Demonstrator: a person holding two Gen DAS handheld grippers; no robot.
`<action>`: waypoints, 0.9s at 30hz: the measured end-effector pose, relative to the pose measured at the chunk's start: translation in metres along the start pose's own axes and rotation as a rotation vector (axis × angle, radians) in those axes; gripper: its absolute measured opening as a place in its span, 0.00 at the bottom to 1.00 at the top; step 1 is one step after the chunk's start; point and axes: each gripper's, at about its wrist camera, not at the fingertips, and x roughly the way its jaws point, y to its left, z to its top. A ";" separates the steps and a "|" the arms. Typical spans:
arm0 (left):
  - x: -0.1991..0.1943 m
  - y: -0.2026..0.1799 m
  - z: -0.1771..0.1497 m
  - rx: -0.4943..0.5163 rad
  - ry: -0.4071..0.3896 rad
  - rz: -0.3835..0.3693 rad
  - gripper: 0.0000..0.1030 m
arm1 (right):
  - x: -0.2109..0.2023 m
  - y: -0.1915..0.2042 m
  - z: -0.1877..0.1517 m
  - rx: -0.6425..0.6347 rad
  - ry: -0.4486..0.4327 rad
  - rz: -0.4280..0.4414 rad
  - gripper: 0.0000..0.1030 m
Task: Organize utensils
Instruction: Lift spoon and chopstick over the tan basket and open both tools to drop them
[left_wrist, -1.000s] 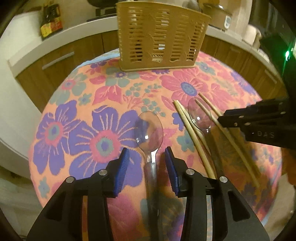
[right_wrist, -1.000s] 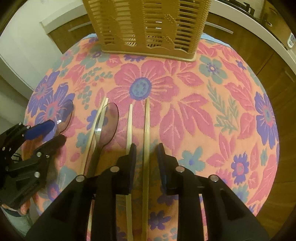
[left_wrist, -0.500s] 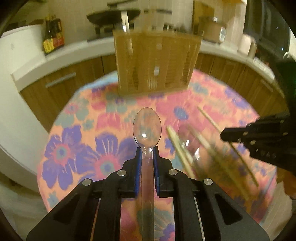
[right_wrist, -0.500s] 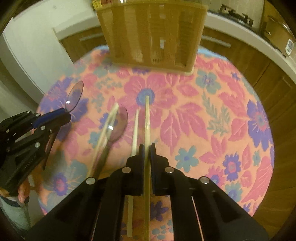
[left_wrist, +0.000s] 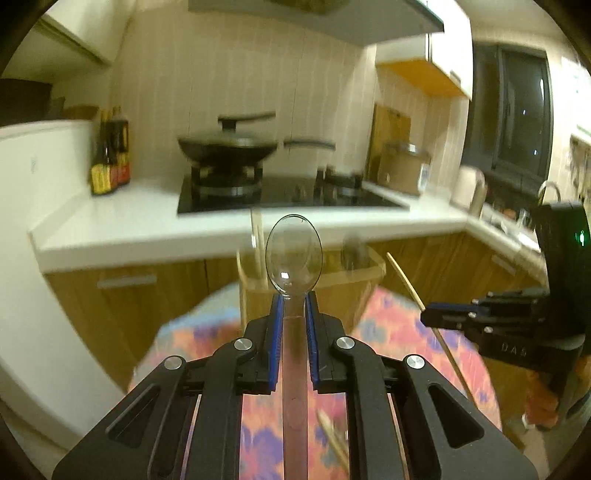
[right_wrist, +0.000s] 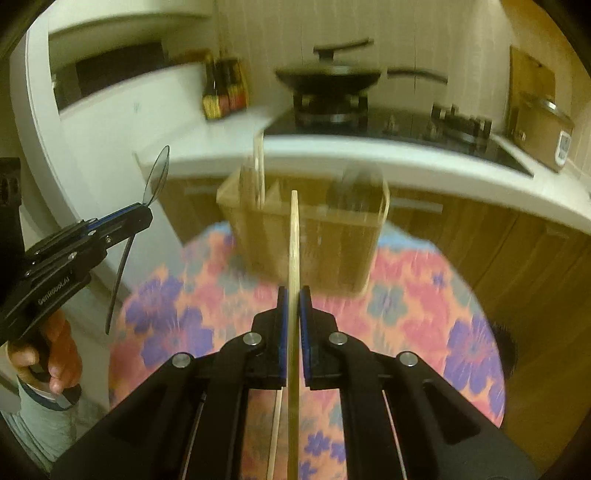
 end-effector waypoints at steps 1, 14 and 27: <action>0.001 0.002 0.008 -0.005 -0.024 -0.004 0.10 | -0.002 -0.002 0.007 0.000 -0.022 -0.004 0.04; 0.058 0.024 0.075 -0.101 -0.210 -0.106 0.10 | 0.025 -0.042 0.100 0.037 -0.281 -0.050 0.04; 0.125 0.048 0.074 -0.160 -0.246 -0.115 0.10 | 0.068 -0.069 0.117 0.096 -0.488 -0.124 0.04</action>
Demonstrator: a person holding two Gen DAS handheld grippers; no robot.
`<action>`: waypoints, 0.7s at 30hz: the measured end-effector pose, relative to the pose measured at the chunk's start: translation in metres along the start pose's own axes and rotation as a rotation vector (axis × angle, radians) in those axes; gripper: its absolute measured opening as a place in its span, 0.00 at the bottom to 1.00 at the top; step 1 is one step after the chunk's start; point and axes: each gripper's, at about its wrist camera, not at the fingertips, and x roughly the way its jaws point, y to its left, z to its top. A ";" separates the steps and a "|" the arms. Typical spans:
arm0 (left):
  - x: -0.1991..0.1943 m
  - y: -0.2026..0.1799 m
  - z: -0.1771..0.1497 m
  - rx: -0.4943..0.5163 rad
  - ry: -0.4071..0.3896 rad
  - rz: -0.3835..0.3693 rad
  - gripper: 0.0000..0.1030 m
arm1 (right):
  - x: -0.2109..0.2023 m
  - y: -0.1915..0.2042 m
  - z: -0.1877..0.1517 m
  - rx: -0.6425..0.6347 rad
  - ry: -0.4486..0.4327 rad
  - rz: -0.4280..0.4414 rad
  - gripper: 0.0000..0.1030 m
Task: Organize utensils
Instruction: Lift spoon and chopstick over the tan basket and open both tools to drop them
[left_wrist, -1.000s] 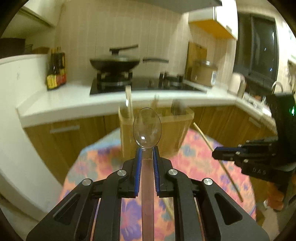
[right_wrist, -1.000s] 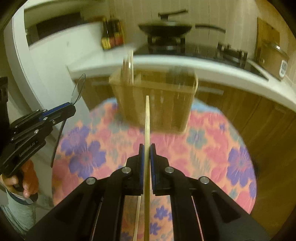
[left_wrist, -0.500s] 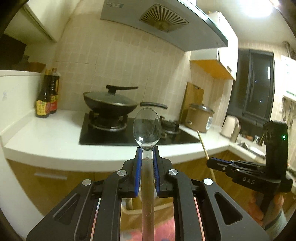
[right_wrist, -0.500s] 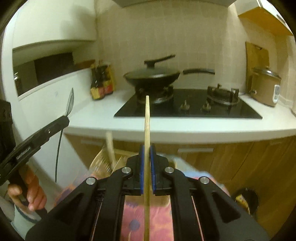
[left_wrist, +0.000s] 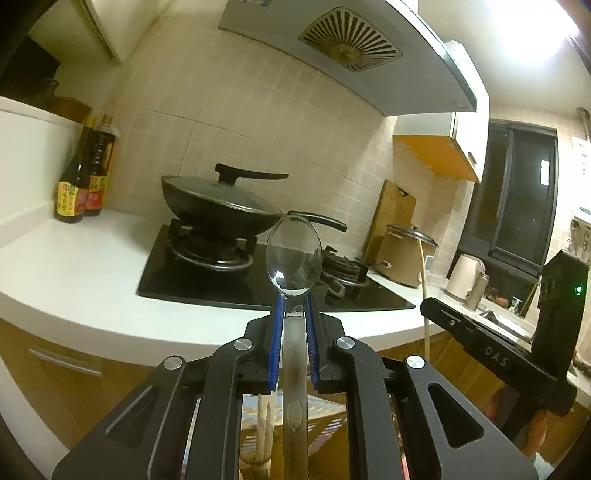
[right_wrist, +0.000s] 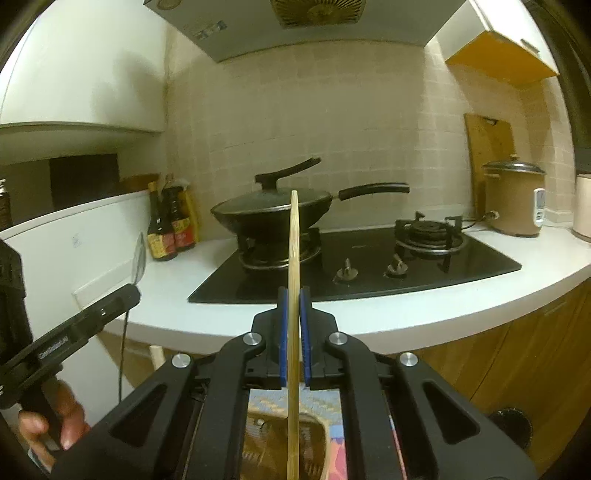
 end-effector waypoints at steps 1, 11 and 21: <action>0.001 0.001 -0.002 0.003 -0.004 0.000 0.10 | 0.001 -0.001 -0.002 0.001 -0.008 -0.005 0.04; 0.005 0.014 -0.032 0.010 -0.037 0.051 0.12 | 0.008 0.001 -0.029 -0.006 0.002 -0.007 0.12; -0.040 0.020 -0.038 0.004 0.018 0.071 0.47 | -0.048 -0.007 -0.040 0.032 0.033 -0.036 0.42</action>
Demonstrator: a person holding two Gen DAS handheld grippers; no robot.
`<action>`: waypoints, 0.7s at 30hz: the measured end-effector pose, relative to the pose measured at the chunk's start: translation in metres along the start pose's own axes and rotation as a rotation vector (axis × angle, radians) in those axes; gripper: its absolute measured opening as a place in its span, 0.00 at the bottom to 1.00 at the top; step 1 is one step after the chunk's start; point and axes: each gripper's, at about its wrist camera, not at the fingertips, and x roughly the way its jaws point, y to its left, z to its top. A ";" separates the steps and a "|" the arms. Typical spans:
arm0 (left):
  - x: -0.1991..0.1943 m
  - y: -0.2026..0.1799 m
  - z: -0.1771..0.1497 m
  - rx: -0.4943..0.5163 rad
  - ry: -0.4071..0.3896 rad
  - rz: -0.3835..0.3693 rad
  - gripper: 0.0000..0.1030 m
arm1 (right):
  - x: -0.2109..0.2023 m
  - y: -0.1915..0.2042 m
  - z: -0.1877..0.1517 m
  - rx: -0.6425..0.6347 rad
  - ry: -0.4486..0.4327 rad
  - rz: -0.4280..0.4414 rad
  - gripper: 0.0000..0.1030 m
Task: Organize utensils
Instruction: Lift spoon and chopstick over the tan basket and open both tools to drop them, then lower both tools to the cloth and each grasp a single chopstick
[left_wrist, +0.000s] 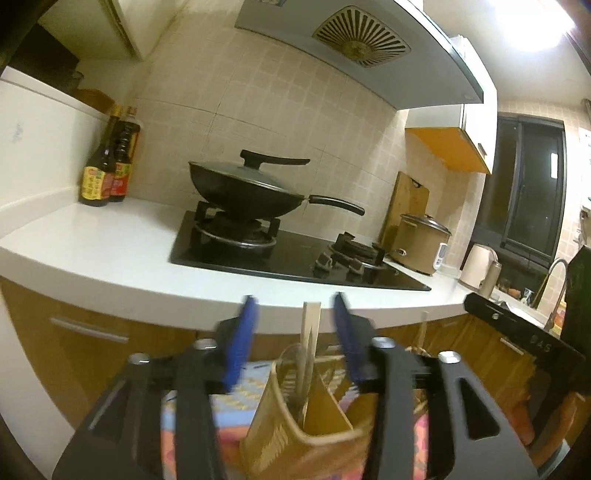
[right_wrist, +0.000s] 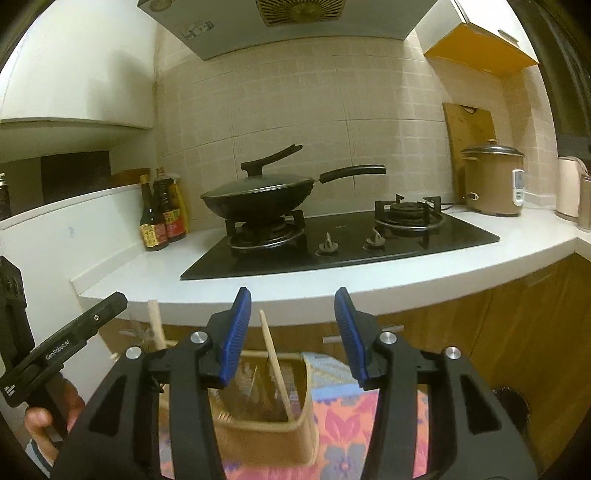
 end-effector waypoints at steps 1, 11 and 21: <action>-0.009 -0.001 0.000 0.002 0.000 0.002 0.49 | -0.006 0.001 -0.001 -0.002 0.006 -0.001 0.42; -0.079 -0.020 -0.008 0.028 0.038 -0.030 0.54 | -0.075 0.020 -0.022 -0.059 0.092 0.011 0.42; -0.114 -0.047 -0.052 0.081 0.177 -0.013 0.56 | -0.110 0.028 -0.076 -0.052 0.247 0.006 0.42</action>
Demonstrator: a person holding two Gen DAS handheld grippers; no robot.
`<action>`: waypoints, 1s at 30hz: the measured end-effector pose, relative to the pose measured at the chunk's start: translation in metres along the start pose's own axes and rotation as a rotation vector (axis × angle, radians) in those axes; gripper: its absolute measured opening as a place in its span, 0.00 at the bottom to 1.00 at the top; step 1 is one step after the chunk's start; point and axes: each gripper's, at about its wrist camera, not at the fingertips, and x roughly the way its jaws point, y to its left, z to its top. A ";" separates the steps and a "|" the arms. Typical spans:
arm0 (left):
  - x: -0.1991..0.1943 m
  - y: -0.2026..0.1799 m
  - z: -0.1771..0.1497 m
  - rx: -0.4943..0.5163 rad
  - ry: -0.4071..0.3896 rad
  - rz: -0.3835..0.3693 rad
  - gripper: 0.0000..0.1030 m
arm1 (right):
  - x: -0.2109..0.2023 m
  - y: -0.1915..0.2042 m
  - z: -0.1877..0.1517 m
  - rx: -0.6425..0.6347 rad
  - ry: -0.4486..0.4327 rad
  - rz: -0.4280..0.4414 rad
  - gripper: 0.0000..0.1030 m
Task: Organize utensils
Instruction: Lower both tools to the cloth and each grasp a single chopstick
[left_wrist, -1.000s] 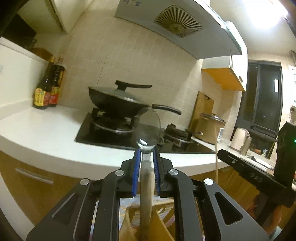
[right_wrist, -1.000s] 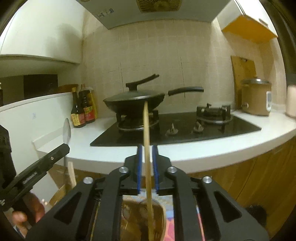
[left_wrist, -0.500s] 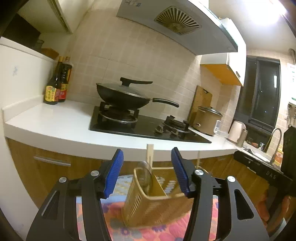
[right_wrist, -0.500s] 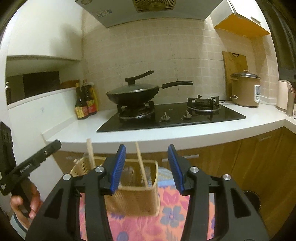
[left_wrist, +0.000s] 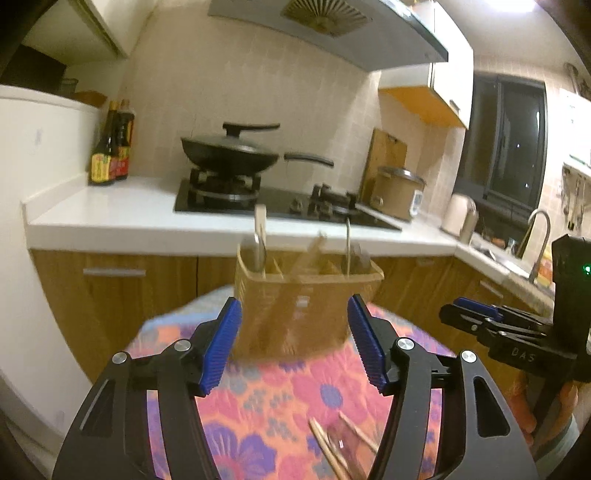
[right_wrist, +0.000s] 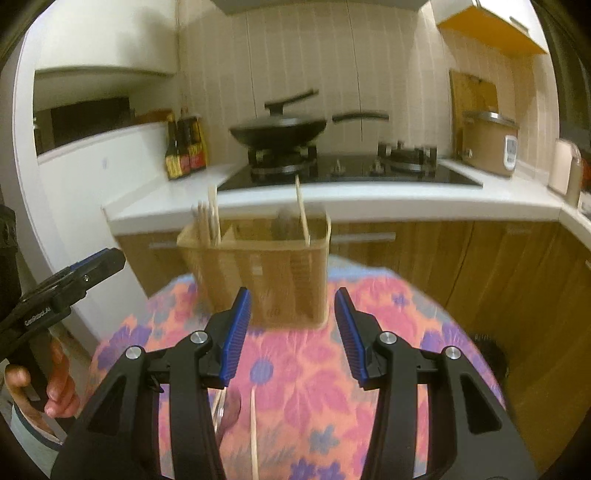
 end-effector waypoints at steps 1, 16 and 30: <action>-0.001 -0.002 -0.005 0.001 0.016 -0.001 0.56 | 0.001 0.001 -0.007 0.000 0.022 0.001 0.42; 0.020 -0.013 -0.100 -0.038 0.353 -0.002 0.53 | 0.040 0.023 -0.110 -0.015 0.381 0.050 0.36; 0.057 -0.048 -0.135 0.162 0.540 0.110 0.40 | 0.044 0.037 -0.137 -0.076 0.426 0.007 0.16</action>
